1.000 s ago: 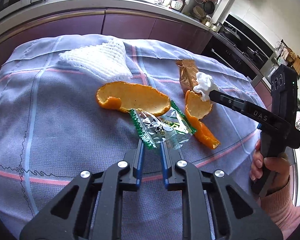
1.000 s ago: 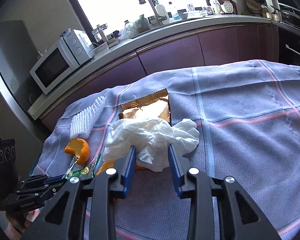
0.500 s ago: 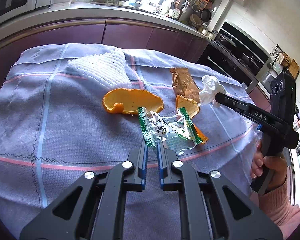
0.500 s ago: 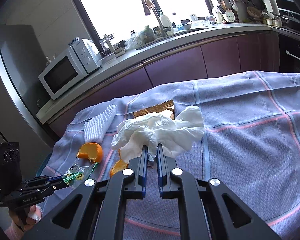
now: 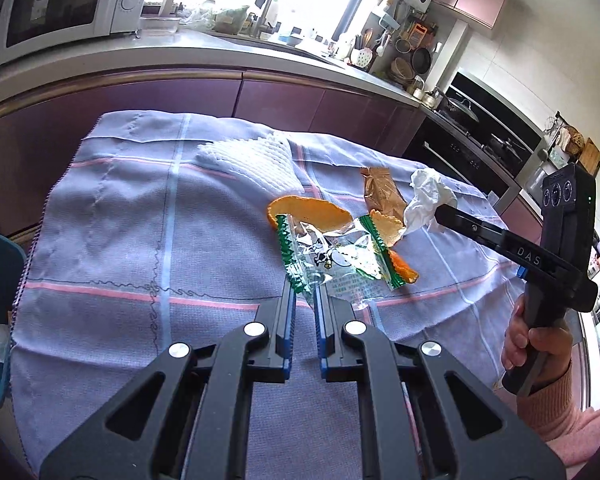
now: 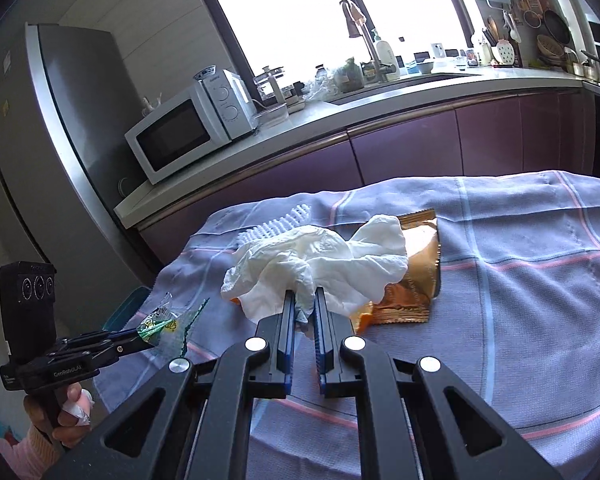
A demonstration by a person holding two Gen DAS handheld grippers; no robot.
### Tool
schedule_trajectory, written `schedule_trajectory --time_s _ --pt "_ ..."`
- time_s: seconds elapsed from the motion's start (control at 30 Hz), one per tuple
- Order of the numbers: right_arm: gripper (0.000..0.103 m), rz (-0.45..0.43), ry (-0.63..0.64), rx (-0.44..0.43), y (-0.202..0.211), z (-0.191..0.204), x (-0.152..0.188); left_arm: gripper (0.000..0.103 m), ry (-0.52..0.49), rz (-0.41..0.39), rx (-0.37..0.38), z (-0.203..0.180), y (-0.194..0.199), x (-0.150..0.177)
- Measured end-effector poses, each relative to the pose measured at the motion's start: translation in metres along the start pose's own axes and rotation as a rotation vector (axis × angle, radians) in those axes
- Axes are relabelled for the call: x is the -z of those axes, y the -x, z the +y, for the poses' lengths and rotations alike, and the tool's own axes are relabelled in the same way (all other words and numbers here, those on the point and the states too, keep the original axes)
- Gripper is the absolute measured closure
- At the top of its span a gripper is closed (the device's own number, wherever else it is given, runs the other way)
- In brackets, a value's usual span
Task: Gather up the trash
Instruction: 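Carry the wrapper and tissue to the teal bin and open both tools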
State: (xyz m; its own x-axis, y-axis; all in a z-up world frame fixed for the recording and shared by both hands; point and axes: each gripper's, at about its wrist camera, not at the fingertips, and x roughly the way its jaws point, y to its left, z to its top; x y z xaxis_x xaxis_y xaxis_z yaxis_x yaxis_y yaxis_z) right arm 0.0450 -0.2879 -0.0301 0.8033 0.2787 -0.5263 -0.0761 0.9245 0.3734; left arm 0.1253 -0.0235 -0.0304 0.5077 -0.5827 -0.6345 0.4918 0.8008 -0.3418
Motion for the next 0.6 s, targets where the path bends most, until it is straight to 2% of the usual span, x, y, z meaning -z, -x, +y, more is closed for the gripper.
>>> schedule_trajectory --time_s 0.6 --pt "0.095 0.067 0.186 -0.149 -0.033 0.102 0.005 0.094 0.103 -0.120 -0.155 0.069 0.089 0.017"
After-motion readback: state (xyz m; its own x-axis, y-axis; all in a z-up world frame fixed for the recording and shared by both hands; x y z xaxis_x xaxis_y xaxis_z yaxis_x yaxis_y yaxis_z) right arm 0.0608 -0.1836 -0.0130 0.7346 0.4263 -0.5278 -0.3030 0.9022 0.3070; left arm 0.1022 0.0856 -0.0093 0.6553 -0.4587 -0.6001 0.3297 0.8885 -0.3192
